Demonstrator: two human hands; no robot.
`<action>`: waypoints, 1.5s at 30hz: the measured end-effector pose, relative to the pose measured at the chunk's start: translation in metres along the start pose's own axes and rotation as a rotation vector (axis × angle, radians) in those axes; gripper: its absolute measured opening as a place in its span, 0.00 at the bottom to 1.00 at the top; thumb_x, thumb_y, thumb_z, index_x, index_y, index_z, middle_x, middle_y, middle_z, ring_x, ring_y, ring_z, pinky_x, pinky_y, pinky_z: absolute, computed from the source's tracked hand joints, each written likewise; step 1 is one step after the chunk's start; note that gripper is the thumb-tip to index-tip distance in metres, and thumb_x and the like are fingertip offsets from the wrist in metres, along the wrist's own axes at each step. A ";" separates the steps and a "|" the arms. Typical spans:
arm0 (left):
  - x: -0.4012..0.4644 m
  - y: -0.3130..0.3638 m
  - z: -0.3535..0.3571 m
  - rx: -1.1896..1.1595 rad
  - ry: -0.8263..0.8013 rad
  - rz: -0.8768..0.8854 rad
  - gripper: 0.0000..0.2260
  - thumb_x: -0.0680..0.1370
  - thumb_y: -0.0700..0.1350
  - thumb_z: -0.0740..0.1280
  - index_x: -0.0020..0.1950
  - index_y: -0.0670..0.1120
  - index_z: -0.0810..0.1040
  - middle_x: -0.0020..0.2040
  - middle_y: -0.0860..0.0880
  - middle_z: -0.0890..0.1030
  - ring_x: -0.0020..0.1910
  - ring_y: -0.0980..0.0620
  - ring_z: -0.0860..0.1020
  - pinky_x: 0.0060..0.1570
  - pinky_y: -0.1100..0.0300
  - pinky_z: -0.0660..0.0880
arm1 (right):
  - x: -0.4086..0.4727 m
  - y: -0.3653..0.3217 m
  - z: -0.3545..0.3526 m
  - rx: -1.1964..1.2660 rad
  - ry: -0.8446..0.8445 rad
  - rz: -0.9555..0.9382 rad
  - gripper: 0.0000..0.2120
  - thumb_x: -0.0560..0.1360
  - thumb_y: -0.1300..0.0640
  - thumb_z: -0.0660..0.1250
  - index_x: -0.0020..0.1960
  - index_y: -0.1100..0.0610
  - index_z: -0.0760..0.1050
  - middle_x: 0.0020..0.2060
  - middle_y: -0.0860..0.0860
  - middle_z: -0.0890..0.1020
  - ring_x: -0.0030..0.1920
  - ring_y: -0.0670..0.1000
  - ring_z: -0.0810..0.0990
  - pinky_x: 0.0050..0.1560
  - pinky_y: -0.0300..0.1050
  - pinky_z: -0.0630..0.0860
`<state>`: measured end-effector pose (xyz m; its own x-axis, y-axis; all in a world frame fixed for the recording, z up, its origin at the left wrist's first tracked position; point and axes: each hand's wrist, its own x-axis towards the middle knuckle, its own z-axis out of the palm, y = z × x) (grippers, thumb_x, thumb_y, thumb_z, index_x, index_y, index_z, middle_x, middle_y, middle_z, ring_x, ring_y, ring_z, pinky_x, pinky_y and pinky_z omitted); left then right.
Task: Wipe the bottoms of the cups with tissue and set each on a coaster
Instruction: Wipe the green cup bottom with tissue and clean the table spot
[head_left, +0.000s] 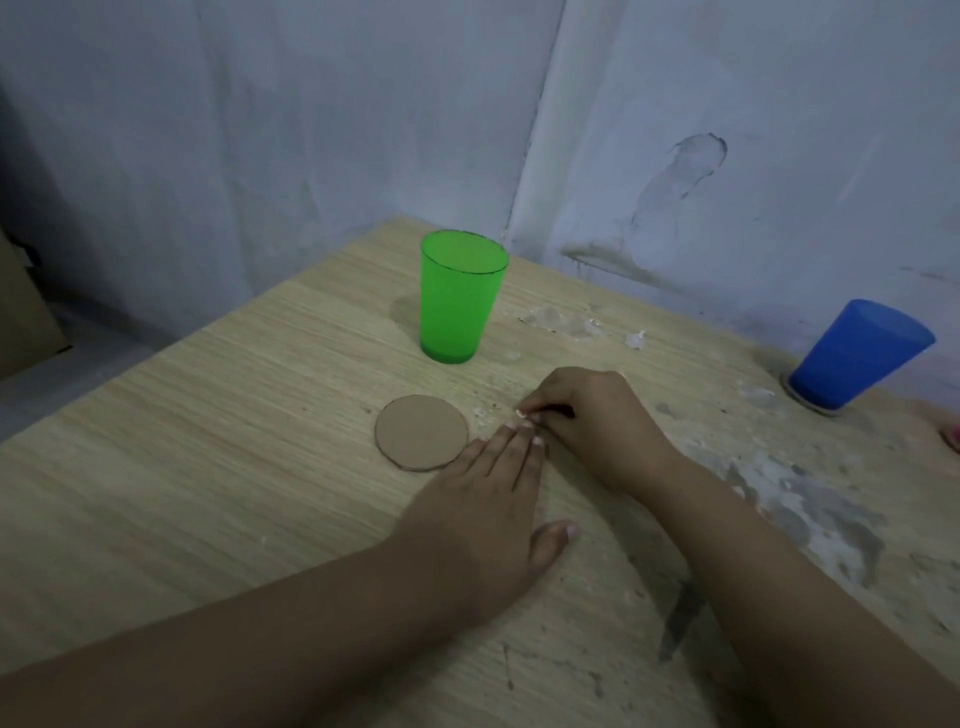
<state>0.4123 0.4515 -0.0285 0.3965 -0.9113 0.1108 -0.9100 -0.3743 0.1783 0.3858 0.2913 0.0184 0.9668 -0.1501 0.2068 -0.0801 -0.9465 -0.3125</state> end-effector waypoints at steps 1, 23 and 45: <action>0.000 0.000 0.000 0.001 0.004 0.000 0.33 0.79 0.62 0.45 0.77 0.42 0.43 0.78 0.44 0.42 0.76 0.52 0.39 0.71 0.59 0.36 | 0.001 0.000 0.001 0.019 0.006 -0.027 0.09 0.72 0.65 0.67 0.49 0.60 0.83 0.45 0.55 0.84 0.46 0.50 0.81 0.46 0.29 0.69; 0.003 0.000 0.002 -0.121 0.237 0.001 0.28 0.77 0.61 0.54 0.71 0.45 0.62 0.72 0.47 0.65 0.71 0.51 0.61 0.71 0.58 0.56 | 0.004 0.000 0.001 -0.107 0.086 0.310 0.15 0.73 0.71 0.59 0.51 0.62 0.82 0.50 0.59 0.84 0.52 0.57 0.80 0.58 0.49 0.75; 0.019 0.111 -0.059 -1.408 0.462 -0.127 0.05 0.74 0.38 0.70 0.47 0.46 0.81 0.40 0.47 0.83 0.37 0.57 0.81 0.37 0.66 0.77 | -0.135 -0.004 -0.093 1.707 0.358 0.443 0.08 0.74 0.70 0.62 0.52 0.69 0.76 0.42 0.58 0.84 0.43 0.50 0.84 0.42 0.36 0.80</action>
<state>0.3258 0.4023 0.0514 0.7098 -0.6516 0.2676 -0.1124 0.2703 0.9562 0.2333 0.2886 0.0774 0.8328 -0.5511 -0.0521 0.2447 0.4510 -0.8583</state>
